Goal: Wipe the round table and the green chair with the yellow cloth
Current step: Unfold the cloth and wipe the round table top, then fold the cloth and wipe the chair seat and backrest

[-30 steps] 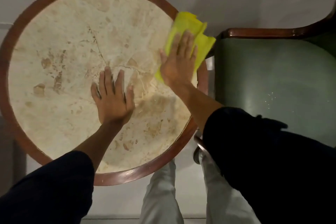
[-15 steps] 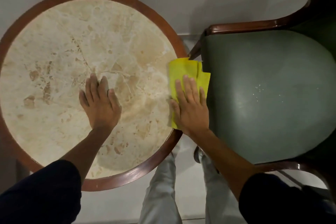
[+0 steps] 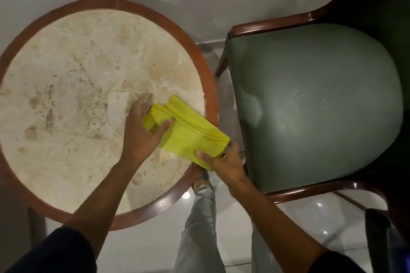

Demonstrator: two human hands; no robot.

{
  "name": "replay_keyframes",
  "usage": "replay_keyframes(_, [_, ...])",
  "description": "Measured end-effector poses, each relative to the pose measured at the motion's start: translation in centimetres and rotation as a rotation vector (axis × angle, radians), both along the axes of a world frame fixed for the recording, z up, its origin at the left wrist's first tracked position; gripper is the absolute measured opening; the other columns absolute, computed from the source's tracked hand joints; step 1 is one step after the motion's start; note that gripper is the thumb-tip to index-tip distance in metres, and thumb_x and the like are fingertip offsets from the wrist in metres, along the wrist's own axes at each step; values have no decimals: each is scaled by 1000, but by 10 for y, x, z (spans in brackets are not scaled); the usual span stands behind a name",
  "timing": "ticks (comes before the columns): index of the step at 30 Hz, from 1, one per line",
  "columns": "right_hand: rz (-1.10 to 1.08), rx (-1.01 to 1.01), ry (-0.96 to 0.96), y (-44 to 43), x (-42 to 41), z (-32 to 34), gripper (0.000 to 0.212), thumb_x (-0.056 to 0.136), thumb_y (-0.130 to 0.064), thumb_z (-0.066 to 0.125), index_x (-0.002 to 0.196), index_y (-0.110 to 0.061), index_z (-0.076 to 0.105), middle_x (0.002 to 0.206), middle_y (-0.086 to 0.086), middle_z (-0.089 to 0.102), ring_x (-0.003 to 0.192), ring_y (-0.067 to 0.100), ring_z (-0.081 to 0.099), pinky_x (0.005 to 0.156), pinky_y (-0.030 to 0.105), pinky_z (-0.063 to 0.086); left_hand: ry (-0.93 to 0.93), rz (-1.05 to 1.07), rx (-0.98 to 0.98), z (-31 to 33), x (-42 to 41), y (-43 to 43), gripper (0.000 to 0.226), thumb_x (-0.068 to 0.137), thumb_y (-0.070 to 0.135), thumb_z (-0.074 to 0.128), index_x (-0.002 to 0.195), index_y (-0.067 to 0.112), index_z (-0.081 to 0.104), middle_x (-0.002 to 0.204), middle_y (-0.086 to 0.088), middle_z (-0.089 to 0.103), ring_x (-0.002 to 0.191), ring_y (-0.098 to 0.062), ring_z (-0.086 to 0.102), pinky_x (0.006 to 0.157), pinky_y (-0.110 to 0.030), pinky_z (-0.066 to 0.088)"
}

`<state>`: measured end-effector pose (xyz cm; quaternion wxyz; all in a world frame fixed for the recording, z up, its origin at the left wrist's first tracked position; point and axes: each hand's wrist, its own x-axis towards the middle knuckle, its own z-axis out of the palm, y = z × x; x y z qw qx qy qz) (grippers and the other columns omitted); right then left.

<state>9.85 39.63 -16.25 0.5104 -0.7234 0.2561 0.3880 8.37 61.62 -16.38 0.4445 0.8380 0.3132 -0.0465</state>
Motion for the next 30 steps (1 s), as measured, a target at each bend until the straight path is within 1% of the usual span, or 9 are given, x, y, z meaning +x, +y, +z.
replay_keyframes(5, [-10,66,-122,-17,12,1,42,77,-13,78,115,-22,62,102,-5,68,92,12,68,63,14,52,88,-66,-65,-7,-4,-20,114,66,9,88,152,20,15,141,-13,36,123,-15,38,101,-31,36])
replay_keyframes(8, [26,116,-253,-49,41,30,37,71,-6,69,103,-25,68,97,-1,75,87,18,70,79,37,61,113,-111,-176,-2,-2,-57,123,62,2,89,153,21,7,131,-9,45,121,-22,43,100,-38,41])
replay_keyframes(12, [332,159,-417,-107,87,73,16,68,-14,66,84,-13,68,74,9,69,68,10,56,62,38,54,117,-370,139,11,34,-119,127,54,42,89,153,34,11,154,-7,29,139,-31,26,108,-51,27])
replay_keyframes(15, [498,81,-424,-144,119,96,18,64,-17,64,77,-4,62,66,7,58,63,11,51,56,39,49,130,-685,46,24,84,-164,111,55,48,88,149,35,30,162,1,17,149,-22,8,116,-48,16])
replay_keyframes(17, [406,76,-391,-167,138,108,16,59,-12,63,75,-10,66,68,-1,62,64,8,58,56,32,51,228,-807,-231,30,109,-193,69,62,32,90,125,24,62,135,2,54,133,-18,40,109,-38,35])
replay_keyframes(19, [268,-1,-356,-194,156,110,16,57,-11,61,72,-13,67,66,-4,63,63,6,61,58,29,53,319,-740,-493,32,125,-209,34,66,20,89,93,25,68,92,8,71,88,-8,67,78,-27,55])
replay_keyframes(23, [135,-276,-249,-253,187,97,23,60,-17,65,82,-12,69,89,18,69,85,34,65,76,50,57,327,-613,-668,26,147,-240,38,71,15,86,102,24,65,93,9,72,78,-2,70,69,-21,58])
replay_keyframes(25, [144,-432,-212,-274,196,84,31,72,-16,67,103,-10,66,107,22,66,97,38,64,84,53,57,302,-646,-561,24,155,-263,47,74,20,84,115,18,61,104,1,70,92,-15,68,80,-33,57])
replay_keyframes(30, [95,-805,-319,-260,182,45,58,86,-23,62,137,-3,41,140,24,48,128,41,45,104,47,40,-19,-694,188,14,163,-256,43,85,29,64,126,28,56,126,-1,64,122,-23,54,101,-38,35])
